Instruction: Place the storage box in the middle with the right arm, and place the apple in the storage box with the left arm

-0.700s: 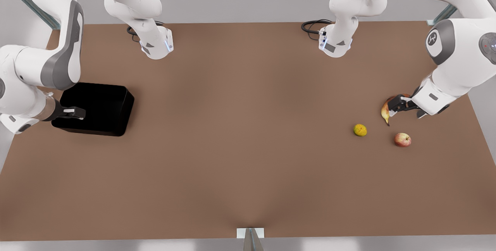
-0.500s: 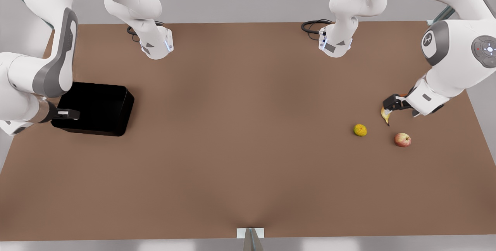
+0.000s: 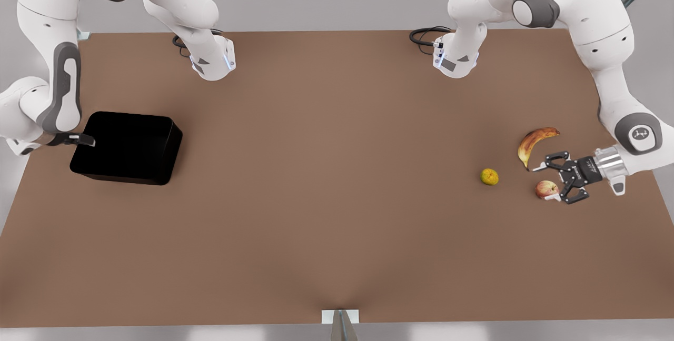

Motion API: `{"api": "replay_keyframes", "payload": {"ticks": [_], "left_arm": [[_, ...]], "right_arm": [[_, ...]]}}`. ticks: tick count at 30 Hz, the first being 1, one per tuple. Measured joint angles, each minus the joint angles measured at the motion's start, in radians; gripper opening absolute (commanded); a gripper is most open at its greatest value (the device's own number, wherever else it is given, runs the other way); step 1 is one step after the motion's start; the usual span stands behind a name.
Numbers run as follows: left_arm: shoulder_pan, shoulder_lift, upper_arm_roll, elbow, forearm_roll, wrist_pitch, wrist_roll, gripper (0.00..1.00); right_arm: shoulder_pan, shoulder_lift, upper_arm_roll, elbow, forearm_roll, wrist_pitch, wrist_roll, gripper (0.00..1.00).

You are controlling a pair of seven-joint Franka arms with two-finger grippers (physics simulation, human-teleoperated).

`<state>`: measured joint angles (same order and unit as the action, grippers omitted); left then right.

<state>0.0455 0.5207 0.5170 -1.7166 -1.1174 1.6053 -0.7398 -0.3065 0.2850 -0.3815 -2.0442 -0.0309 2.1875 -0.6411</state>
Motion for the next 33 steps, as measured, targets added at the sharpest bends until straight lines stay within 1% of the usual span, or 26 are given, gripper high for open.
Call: {"api": "replay_keyframes", "payload": {"ticks": [2,4,5,7,9,12,17,18,19,20,21,27,33], "left_arm": [[0.077,0.057,0.0,0.013,-0.102,-0.068,0.054,1.0],[0.106,0.1,0.0,0.029,-0.171,-0.099,0.078,1.0],[0.128,0.141,0.0,0.034,-0.201,-0.117,0.121,1.0],[0.137,0.182,-0.001,0.035,-0.256,-0.12,0.155,1.0],[0.137,0.205,-0.002,0.034,-0.292,-0.138,0.2,1.0],[0.176,0.291,-0.002,0.035,-0.335,-0.185,0.29,1.0],[0.229,0.337,0.0,0.041,-0.357,-0.229,0.319,1.0],[0.231,0.344,0.0,0.041,-0.357,-0.229,0.319,1.0],[0.252,0.36,0.0,0.042,-0.357,-0.238,0.32,1.0],[0.265,0.382,0.0,0.055,-0.358,-0.241,0.317,1.0],[0.273,0.398,0.0,0.064,-0.359,-0.242,0.304,1.0],[0.272,0.421,-0.005,0.063,-0.349,-0.222,0.179,1.0],[0.273,0.43,-0.009,0.072,-0.373,-0.194,0.206,1.0]], "right_arm": [[-0.014,0.003,-0.006,0.001,0.0,0.042,-0.063,1.0],[-0.022,0.032,-0.024,-0.006,0.004,0.085,-0.086,1.0],[-0.021,0.049,-0.025,-0.008,0.018,0.089,-0.089,1.0],[-0.03,0.096,-0.026,-0.008,0.02,0.126,-0.086,1.0],[-0.034,0.125,-0.026,-0.008,0.02,0.147,-0.086,1.0],[-0.04,0.161,-0.026,-0.008,0.02,0.15,-0.087,1.0],[-0.041,0.178,-0.027,-0.014,0.019,0.147,-0.088,1.0],[-0.041,0.187,-0.027,-0.014,0.019,0.146,-0.088,0.86],[-0.041,0.193,-0.027,-0.014,0.014,0.147,-0.09,0.62],[-0.04,0.199,-0.027,-0.013,0.01,0.146,-0.096,0.48],[-0.04,0.206,-0.028,-0.013,0.009,0.146,-0.116,0.42],[-0.048,0.213,-0.045,-0.009,0.009,0.132,-0.192,0.21],[-0.048,0.226,-0.045,-0.005,0.009,0.136,-0.202,0.21]]}}
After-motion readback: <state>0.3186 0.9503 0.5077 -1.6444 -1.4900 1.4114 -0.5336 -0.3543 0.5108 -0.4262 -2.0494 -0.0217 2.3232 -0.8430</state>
